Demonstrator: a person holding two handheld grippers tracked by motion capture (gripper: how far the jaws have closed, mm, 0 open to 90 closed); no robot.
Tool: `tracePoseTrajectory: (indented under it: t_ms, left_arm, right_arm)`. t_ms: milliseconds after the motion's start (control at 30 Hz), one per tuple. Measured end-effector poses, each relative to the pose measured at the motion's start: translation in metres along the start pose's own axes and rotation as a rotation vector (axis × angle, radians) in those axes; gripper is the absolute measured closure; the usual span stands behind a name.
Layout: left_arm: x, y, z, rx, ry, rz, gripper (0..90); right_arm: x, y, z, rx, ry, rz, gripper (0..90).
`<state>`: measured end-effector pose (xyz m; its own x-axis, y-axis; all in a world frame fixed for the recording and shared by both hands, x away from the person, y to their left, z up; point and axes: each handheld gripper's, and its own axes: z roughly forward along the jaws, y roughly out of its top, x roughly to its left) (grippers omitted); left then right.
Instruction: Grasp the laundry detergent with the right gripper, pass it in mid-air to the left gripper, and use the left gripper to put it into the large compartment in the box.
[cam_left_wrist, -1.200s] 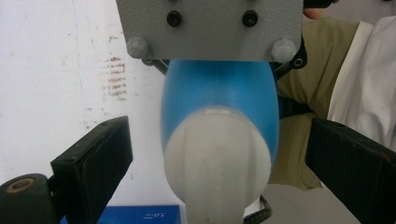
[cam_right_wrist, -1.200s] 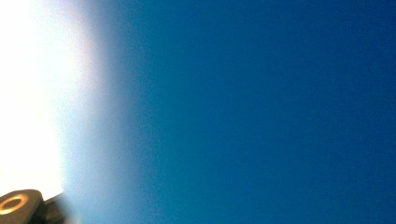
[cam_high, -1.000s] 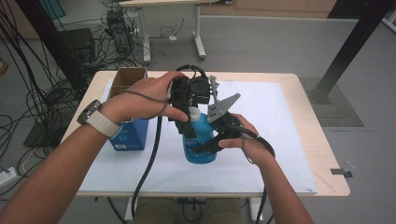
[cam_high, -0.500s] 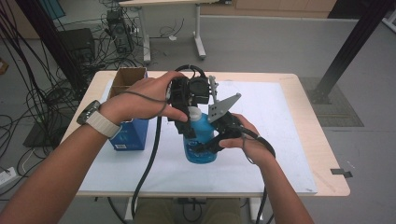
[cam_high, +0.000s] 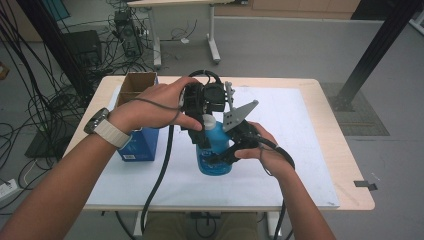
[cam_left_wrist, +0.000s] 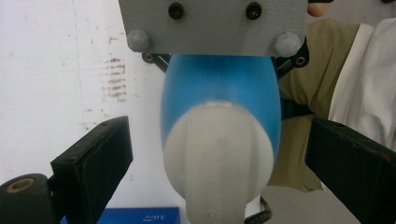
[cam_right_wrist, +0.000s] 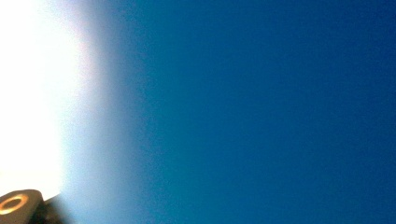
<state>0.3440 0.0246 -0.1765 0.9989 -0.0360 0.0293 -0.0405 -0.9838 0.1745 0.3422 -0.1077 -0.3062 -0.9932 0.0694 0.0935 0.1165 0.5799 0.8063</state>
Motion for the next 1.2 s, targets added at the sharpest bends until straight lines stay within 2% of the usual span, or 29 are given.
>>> tracePoseTrajectory:
  t_ms: [433, 1200]
  left_arm:
    - [-0.0004, -0.0011, 0.0001, 0.003, 0.003, -0.015, 8.1]
    - [-0.0005, -0.0026, -0.0009, -0.007, 0.008, -0.013, 8.1]
  right_arm:
    - [-0.0011, -0.0008, -0.0018, -0.004, 0.006, 0.002, 43.5]
    - [-0.0015, -0.0004, -0.0025, -0.004, 0.005, 0.004, 43.5]
